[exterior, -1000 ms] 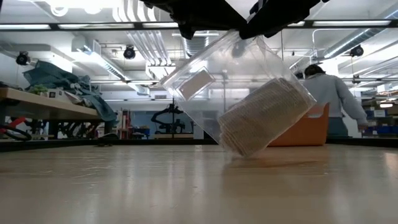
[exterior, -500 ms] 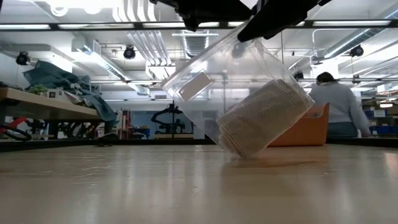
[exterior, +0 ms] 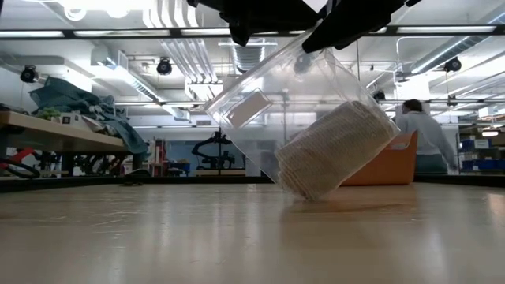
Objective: Roll bandage
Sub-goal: Close the transparent zip bag
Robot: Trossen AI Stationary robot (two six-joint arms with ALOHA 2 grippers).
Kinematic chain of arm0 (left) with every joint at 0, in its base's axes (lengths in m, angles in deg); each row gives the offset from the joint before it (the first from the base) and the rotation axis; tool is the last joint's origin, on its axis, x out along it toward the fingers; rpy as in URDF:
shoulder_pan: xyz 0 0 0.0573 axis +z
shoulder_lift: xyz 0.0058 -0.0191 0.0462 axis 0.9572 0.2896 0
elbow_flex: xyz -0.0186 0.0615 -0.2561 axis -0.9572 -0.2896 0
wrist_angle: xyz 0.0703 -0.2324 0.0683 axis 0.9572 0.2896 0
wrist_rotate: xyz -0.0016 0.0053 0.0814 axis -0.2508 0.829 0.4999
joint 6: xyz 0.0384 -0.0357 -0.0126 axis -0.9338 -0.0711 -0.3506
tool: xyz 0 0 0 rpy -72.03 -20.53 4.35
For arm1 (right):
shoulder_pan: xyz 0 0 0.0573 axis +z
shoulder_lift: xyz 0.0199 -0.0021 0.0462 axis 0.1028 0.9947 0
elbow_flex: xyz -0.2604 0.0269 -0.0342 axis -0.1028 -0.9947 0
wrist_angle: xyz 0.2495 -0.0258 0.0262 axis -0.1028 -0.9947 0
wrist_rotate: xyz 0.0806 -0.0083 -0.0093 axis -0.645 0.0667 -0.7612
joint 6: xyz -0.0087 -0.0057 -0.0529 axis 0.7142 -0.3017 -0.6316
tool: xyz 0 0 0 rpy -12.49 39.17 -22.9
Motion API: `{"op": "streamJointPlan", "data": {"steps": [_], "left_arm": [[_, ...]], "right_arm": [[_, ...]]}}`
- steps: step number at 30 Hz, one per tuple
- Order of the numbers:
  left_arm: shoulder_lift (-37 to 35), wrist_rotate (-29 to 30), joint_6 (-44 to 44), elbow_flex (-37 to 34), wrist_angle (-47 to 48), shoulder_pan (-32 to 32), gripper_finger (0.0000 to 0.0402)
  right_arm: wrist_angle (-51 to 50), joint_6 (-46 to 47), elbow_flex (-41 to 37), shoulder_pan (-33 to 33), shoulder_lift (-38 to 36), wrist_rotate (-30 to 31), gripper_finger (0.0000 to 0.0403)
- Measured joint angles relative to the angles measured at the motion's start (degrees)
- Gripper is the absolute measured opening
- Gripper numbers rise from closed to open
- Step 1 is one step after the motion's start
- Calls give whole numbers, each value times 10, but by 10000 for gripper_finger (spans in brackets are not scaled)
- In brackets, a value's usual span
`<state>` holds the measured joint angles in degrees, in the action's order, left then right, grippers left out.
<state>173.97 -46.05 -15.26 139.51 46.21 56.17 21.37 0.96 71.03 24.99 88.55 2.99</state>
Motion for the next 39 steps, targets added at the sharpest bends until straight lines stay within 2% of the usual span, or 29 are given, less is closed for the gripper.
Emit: {"op": "streamJointPlan", "data": {"steps": [5,9,11,16,20,24,28,32,39], "left_arm": [[0,1,5,0,16,0,74],[3,-5,2,0,10,0,76],[3,-6,-1,0,-1,0,67],[3,-23,0,0,12,3,9],[3,-26,3,0,11,2,15],[3,-25,-9,0,15,3,3],[3,-5,0,0,20,2,5],[3,-10,21,0,27,2,6],[2,-12,23,0,31,2,34]], "right_arm": [[0,0,0,0,0,0,0],[-2,0,0,0,0,0,0],[0,0,0,0,0,0,0],[-2,0,0,0,0,-2,0],[-2,0,0,0,0,-2,0],[-3,0,0,0,0,-2,0],[-4,0,0,0,0,1,0],[-4,1,0,0,0,2,0],[0,2,-1,0,0,0,0]]}}
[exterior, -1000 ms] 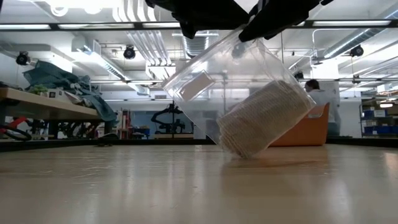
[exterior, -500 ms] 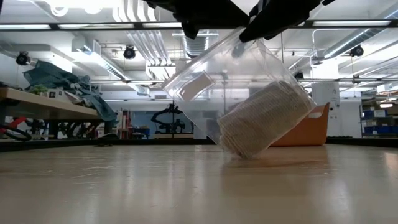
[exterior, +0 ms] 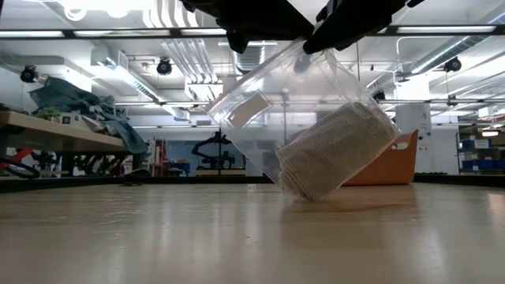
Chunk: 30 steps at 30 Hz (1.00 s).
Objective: Roll bandage
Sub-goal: Close the transparent zip bag
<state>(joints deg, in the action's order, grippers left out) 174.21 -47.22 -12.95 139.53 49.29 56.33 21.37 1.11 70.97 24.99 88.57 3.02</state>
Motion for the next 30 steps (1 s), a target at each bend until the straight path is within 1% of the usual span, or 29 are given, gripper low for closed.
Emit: {"op": "streamJointPlan", "data": {"steps": [4,7,9,11,13,16,20,30], "left_arm": [[5,0,5,0,-2,0,50],[13,0,-11,0,-3,0,52],[14,0,-28,0,-3,0,37],[14,-9,-38,0,-3,0,12],[14,-13,-37,0,-2,0,6],[14,2,-29,0,-2,0,2],[14,3,9,0,1,0,19],[9,3,24,0,18,-1,66]], "right_arm": [[-1,0,-1,0,0,0,0],[-5,0,-2,0,0,-1,0],[-6,0,-2,0,0,-3,0],[-6,0,-2,0,0,-4,0],[-6,0,-2,0,0,-5,0],[-5,0,-2,0,0,-2,0],[-4,0,-3,0,0,-1,0],[2,4,-4,0,0,6,0]]}}
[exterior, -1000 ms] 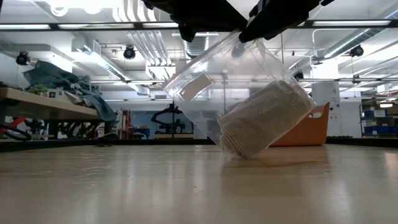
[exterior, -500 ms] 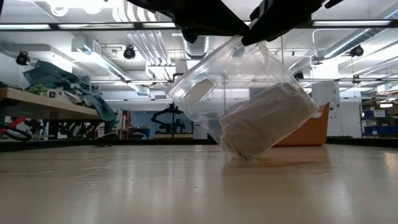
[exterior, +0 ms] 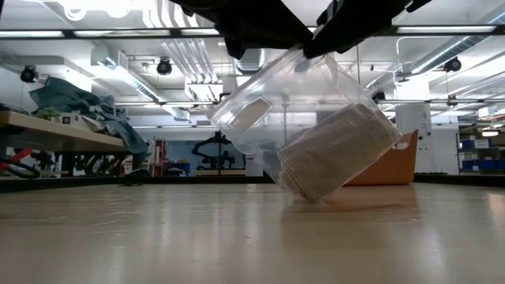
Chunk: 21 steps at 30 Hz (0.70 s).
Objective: Roll bandage
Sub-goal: Close the transparent zip bag
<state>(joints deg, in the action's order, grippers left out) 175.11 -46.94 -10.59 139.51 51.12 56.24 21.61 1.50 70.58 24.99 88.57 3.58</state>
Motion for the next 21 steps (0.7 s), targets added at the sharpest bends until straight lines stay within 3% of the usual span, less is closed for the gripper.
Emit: {"op": "streamJointPlan", "data": {"steps": [6,11,17,21], "left_arm": [[0,0,2,0,21,0,76],[0,2,-28,-1,22,0,11],[0,-1,-24,-1,21,0,3],[0,-2,-1,-1,20,0,20]], "right_arm": [[1,0,0,0,0,-2,0],[2,-1,0,0,0,-6,0],[2,-2,0,0,0,-6,0],[2,-2,0,0,0,-6,0]]}}
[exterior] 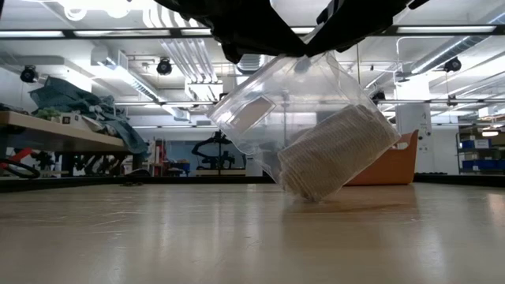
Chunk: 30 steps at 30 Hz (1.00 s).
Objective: Roll bandage
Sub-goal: Close the transparent zip bag
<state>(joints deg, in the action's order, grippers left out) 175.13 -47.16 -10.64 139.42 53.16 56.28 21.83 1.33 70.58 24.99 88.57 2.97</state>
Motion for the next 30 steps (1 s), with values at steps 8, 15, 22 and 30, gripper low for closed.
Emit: {"op": "streamJointPlan", "data": {"steps": [8,15,22,30], "left_arm": [[1,-1,-6,0,30,0,16],[1,-5,13,0,35,0,2],[1,-5,25,0,68,0,11],[1,-16,55,0,89,0,5]], "right_arm": [[5,0,0,0,0,0,0],[4,0,0,0,-1,0,0],[3,2,0,0,-1,0,0],[3,2,0,0,-1,0,0]]}}
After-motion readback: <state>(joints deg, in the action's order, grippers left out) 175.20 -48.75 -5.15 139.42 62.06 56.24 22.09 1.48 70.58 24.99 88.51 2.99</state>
